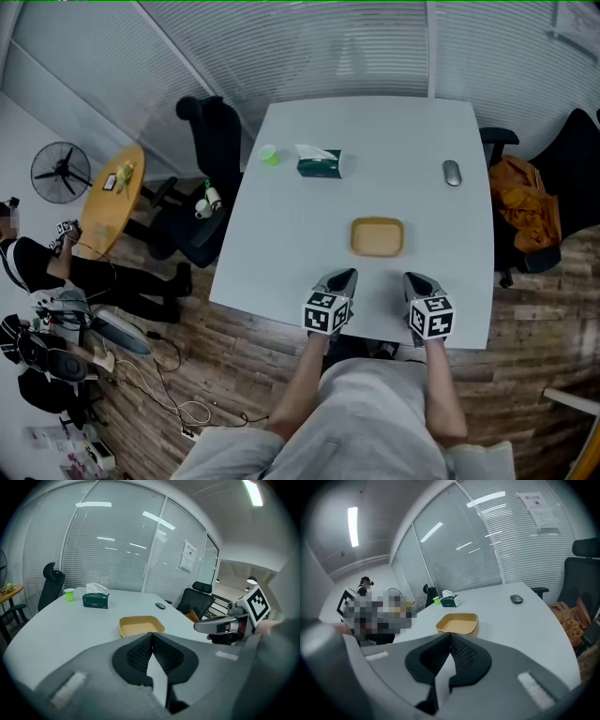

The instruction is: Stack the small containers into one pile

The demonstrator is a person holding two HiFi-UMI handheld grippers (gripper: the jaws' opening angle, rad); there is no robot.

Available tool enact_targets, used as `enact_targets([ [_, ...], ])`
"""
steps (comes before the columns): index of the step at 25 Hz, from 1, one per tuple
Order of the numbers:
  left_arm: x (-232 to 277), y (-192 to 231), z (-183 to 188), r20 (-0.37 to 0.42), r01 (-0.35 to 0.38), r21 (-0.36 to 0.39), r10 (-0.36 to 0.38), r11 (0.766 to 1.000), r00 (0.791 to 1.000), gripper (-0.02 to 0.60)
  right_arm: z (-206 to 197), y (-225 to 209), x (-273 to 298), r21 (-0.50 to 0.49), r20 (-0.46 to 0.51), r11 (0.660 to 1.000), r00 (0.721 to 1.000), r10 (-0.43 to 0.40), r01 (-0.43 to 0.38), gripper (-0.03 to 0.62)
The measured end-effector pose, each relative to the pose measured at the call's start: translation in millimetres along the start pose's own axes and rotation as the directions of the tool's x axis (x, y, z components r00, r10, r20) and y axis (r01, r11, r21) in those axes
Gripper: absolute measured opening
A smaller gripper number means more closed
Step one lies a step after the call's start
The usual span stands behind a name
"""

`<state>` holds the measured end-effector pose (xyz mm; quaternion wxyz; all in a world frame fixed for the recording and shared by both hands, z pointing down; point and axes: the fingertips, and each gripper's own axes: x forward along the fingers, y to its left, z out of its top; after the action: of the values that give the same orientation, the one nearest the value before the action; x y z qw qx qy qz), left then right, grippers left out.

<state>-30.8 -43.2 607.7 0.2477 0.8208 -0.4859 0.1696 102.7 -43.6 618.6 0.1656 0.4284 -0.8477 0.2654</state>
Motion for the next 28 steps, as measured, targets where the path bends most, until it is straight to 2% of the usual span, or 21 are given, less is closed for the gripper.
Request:
enact_targets([
  [28, -0.2, 0.4, -3.7, -0.006, 0.001, -0.008, -0.001, 1.000, 1.000, 0.002, -4.9, -0.3, 0.8, -0.009, -0.024, 1.000, 1.000, -0.001, 0.000, 0.002],
])
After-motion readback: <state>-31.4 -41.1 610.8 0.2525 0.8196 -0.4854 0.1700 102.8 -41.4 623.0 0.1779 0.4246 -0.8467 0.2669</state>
